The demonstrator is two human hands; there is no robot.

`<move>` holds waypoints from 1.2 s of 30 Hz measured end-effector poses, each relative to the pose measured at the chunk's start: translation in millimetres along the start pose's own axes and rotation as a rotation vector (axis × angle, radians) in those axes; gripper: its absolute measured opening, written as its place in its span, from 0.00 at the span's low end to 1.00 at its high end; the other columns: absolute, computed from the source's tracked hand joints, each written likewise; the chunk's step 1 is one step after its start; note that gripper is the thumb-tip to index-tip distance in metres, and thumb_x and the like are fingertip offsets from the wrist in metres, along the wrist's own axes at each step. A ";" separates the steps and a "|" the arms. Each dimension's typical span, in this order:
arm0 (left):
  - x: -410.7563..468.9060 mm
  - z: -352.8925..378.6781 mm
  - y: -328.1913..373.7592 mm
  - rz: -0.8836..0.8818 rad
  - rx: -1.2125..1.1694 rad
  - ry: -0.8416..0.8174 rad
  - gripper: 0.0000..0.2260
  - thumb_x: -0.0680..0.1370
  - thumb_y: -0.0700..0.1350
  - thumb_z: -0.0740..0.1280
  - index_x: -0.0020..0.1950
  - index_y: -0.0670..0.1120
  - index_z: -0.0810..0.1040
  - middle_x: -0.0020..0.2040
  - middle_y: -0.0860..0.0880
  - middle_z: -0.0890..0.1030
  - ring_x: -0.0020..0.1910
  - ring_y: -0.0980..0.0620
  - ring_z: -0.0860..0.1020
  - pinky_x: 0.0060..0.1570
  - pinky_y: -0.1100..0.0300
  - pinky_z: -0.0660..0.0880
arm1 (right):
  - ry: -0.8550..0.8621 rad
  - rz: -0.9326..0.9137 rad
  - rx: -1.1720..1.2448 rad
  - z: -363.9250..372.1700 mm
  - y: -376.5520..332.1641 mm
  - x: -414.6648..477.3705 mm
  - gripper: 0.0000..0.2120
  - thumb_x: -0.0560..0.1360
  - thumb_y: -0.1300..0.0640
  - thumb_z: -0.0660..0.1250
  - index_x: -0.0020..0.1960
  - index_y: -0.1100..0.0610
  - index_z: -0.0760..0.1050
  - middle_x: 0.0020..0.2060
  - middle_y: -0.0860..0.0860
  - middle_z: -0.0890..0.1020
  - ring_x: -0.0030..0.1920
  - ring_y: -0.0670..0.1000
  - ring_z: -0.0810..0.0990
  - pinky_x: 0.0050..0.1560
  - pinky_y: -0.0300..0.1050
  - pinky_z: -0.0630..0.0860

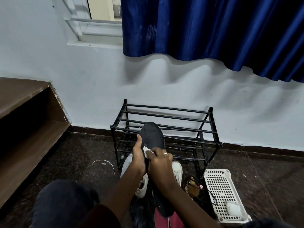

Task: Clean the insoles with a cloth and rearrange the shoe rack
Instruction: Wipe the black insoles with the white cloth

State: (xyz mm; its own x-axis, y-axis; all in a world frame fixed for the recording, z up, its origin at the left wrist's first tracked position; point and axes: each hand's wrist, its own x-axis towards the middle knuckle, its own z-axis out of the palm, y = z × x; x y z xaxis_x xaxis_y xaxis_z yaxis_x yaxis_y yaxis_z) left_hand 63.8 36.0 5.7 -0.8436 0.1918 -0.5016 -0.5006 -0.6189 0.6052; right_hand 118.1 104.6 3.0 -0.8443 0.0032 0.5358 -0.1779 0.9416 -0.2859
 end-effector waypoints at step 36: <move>0.0 -13.2 -8.4 -0.043 -0.167 -0.105 0.23 0.76 0.57 0.60 0.55 0.40 0.81 0.53 0.40 0.82 0.47 0.44 0.82 0.51 0.53 0.77 | -0.101 0.479 0.181 11.8 14.2 18.3 0.10 0.73 0.71 0.59 0.47 0.66 0.79 0.46 0.60 0.75 0.48 0.60 0.74 0.39 0.40 0.63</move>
State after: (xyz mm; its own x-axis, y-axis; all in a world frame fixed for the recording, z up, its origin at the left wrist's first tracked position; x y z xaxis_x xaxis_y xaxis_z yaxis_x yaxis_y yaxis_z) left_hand 70.6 31.2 -7.5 -0.8424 0.2937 -0.4518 -0.5045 -0.7245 0.4697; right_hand 94.1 114.1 -0.7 -0.8954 0.3784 0.2348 0.1632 0.7695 -0.6175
